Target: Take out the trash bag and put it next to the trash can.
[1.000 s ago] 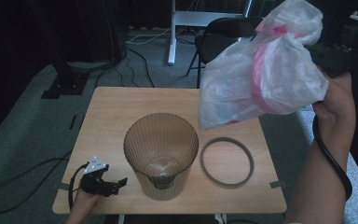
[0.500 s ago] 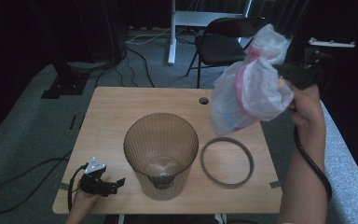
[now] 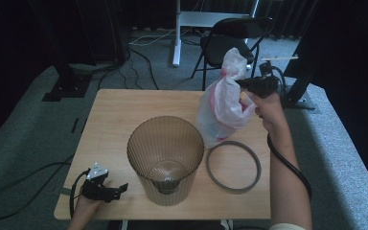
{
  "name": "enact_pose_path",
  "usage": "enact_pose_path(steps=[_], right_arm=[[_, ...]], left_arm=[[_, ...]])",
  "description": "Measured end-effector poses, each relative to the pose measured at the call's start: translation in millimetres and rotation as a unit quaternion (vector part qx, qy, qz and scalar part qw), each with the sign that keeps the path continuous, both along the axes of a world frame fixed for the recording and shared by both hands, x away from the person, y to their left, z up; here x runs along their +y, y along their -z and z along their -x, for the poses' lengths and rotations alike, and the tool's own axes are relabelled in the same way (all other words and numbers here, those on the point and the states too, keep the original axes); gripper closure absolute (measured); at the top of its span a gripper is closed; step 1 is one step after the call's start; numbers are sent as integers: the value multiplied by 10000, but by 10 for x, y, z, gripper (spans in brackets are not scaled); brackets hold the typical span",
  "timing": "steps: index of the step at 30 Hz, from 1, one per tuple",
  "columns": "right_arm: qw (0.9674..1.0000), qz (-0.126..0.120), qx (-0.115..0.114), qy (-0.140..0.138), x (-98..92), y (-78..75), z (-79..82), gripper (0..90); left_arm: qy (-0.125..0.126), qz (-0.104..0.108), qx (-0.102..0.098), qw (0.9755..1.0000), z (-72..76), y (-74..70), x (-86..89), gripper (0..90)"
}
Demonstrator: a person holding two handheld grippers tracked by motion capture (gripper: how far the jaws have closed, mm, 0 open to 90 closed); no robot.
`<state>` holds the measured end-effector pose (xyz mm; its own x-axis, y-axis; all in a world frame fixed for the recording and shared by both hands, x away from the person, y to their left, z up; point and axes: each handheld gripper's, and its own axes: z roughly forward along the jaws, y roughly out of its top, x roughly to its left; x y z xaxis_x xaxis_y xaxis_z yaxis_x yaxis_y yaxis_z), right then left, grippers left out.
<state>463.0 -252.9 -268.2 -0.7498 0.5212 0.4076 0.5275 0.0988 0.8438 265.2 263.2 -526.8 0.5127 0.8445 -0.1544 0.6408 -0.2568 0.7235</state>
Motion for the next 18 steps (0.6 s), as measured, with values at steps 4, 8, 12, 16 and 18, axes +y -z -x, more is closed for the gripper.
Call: enact_pose_path(steps=[4,8,12,16,18], right_arm=[[9999,38,-25,-91,179,-4,-57,883],[9999,14,-94,-131,318,-31,-100,883],[9999,32,-125,-110,461,-5,-156,883],[9998,166,-91,-96,632,80,-236,883],[9998,168,-65,-107,717,143,-275,880]], left_arm=[[13,9,-1,10000,3,20,7,0],[42,-40,4,10000,2,35,0,0],[36,-74,-2,10000,-3,44,2,0],[26,-73,-14,10000,-5,42,14,0],[10,-69,-6,10000,-6,44,16,0]])
